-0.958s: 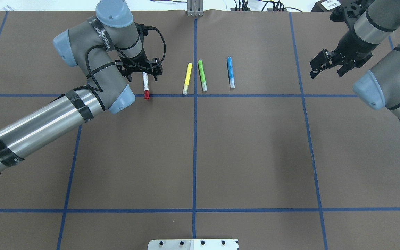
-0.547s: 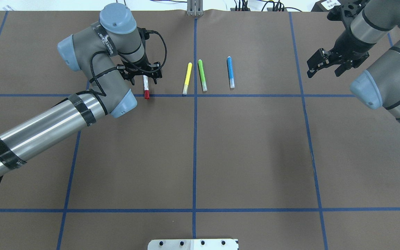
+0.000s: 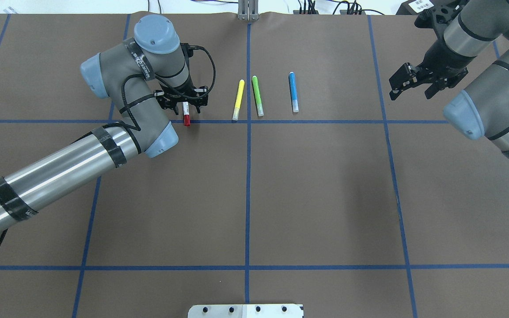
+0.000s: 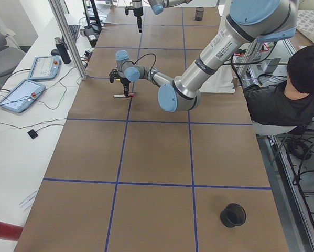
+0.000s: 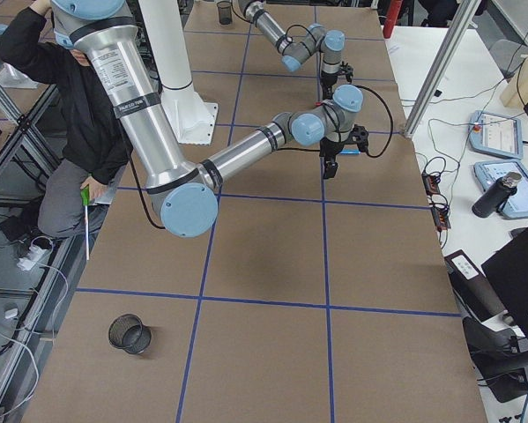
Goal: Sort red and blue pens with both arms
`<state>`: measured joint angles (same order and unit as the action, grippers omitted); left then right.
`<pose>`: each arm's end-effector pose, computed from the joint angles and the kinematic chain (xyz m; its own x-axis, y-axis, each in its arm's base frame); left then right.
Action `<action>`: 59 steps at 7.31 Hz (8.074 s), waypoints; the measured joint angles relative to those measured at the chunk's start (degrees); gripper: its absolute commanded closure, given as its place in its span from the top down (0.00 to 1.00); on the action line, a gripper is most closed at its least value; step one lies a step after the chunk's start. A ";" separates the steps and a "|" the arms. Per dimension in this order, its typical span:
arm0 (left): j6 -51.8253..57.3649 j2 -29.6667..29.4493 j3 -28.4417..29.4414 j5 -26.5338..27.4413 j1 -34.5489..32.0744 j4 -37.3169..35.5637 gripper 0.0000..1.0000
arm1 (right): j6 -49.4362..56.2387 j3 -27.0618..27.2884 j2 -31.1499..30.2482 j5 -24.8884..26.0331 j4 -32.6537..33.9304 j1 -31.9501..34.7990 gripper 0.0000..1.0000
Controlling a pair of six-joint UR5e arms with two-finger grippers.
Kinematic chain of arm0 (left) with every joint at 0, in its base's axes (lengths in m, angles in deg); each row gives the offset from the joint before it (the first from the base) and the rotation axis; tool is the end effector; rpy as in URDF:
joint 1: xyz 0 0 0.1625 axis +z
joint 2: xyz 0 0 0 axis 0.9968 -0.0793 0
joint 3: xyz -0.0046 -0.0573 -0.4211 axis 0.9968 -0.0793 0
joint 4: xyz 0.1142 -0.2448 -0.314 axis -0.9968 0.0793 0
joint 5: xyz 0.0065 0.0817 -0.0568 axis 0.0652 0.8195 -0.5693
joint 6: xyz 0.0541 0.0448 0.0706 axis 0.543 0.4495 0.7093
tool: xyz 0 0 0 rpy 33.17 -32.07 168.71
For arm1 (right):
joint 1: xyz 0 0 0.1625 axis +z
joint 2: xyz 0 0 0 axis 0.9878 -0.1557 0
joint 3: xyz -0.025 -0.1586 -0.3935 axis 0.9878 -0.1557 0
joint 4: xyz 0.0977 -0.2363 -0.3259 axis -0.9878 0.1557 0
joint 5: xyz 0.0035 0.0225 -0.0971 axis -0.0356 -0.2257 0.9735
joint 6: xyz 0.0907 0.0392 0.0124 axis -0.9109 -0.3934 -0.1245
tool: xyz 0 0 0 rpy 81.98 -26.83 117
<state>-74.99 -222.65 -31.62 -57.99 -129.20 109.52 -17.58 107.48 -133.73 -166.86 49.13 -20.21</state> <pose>0.5369 -0.6344 0.2992 0.6886 -0.0881 -0.7198 0.0946 0.9950 -0.0313 -0.2533 -0.5858 0.3717 0.6316 -0.1023 0.7685 0.0987 0.9938 0.0511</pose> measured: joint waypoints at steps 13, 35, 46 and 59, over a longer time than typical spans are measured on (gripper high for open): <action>-5.96 -0.02 -5.35 -2.37 -4.78 -4.27 0.00 | -1.55 -6.74 6.31 0.99 -0.20 -0.27 1.00; -0.68 9.34 -18.17 -2.86 -12.63 -11.70 0.00 | -24.24 -44.35 31.05 18.71 -22.41 -16.47 0.39; 8.74 15.17 -28.28 -2.89 -15.31 -20.26 0.00 | -16.94 -37.05 28.13 18.55 -17.68 -12.46 0.00; 73.80 52.53 -36.33 -2.47 -49.47 -32.39 0.00 | 35.82 -3.81 0.22 16.68 19.36 7.20 0.00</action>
<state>-1.19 -170.12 -67.94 -60.46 -178.67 77.13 18.24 103.67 -133.50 -150.18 68.49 -13.01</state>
